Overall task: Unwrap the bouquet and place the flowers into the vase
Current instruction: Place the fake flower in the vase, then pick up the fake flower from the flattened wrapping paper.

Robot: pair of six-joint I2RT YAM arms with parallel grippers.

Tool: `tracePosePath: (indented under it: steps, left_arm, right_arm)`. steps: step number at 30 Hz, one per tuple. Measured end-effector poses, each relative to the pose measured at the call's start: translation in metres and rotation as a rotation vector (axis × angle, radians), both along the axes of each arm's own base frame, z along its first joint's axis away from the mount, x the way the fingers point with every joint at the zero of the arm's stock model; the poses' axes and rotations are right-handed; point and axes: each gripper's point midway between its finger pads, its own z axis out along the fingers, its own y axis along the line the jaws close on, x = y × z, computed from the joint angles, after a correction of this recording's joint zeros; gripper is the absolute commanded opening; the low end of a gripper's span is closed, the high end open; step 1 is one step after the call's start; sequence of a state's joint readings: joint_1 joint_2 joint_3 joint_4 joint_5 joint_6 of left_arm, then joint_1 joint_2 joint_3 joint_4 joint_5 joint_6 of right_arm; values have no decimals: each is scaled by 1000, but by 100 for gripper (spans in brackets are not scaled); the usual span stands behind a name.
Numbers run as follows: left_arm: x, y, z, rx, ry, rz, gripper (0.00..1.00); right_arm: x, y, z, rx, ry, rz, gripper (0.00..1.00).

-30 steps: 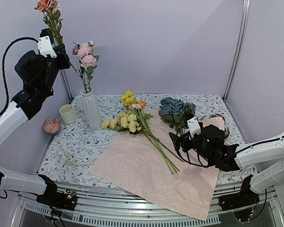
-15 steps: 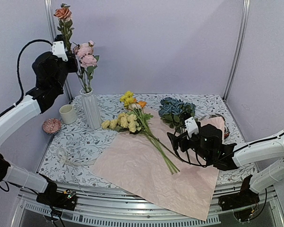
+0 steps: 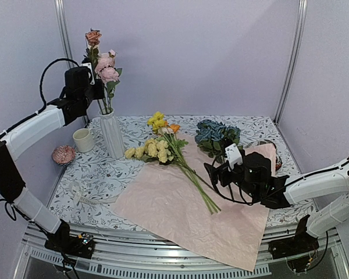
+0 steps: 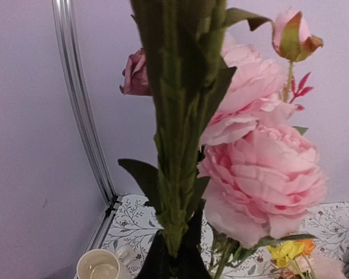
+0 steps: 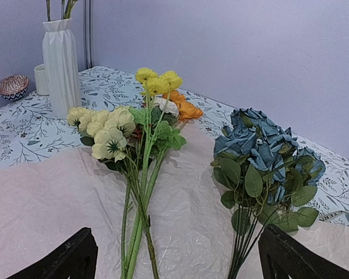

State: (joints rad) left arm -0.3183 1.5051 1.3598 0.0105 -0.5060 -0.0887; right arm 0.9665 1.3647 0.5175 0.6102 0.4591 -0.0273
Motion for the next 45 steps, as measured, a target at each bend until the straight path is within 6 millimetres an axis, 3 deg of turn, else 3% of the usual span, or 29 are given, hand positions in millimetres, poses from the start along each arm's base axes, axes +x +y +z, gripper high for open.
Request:
tracePosePath:
  steps: [1, 3, 8, 12, 16, 23, 29, 36, 41, 45]
  left_arm:
    - [3, 5, -5, -22, 16, 14, 51]
    - [4, 11, -15, -47, 45, 32, 68]
    - [1, 14, -22, -108, 72, 31, 84]
    - [-10, 13, -15, -146, 72, 13, 92]
    - [-35, 15, -11, -201, 63, -11, 93]
    - [-83, 2, -27, -297, 97, -148, 94]
    - [-109, -39, -70, -434, 209, -367, 91]
    - [-149, -112, -135, -538, 365, -650, 95]
    - [-168, -145, -139, -573, 366, -785, 96]
    - [-172, -157, -141, -595, 344, -839, 97]
  right_arm:
    - [0, 0, 0, 1, -1, 0, 99]
    - [0, 0, 0, 0, 0, 0, 99]
    - [0, 0, 0, 0, 0, 0, 99]
    - [0, 0, 0, -1, 2, 2, 99]
    - [-2, 3, -1, 2, 6, 19, 99]
    - [-14, 14, -10, 13, 88, 104, 79]
    - [-21, 21, 5, 71, 180, 145, 51]
    - [-13, 25, 12, 60, 288, 127, 47]
    - [-3, 31, -5, -6, 384, 116, 45]
    - [2, 29, -38, -79, 482, 107, 41]
